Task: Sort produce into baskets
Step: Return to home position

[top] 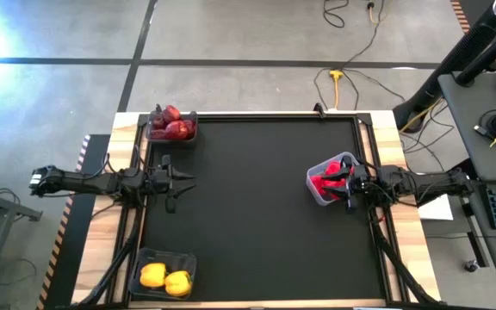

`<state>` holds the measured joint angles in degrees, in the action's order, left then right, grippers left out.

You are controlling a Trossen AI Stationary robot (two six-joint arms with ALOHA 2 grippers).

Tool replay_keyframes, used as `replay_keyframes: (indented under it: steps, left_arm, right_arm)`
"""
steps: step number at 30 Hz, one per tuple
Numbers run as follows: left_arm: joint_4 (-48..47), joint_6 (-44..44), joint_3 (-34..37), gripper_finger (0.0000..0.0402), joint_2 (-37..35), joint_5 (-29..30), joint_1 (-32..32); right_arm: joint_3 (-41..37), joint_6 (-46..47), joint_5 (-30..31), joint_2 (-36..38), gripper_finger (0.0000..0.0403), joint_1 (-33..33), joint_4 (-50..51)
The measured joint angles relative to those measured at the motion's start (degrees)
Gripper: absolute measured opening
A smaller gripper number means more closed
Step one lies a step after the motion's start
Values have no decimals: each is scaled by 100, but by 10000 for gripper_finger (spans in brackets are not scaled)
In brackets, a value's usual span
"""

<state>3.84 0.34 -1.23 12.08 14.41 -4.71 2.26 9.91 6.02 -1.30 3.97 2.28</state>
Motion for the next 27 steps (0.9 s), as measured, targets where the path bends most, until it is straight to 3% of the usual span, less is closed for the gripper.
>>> replay_keyframes:
  steps: [27]
  left_arm:
    - [-4,-2,-2,112,2,0,0]
  right_arm:
    - [0,0,0,0,161,1,-1]
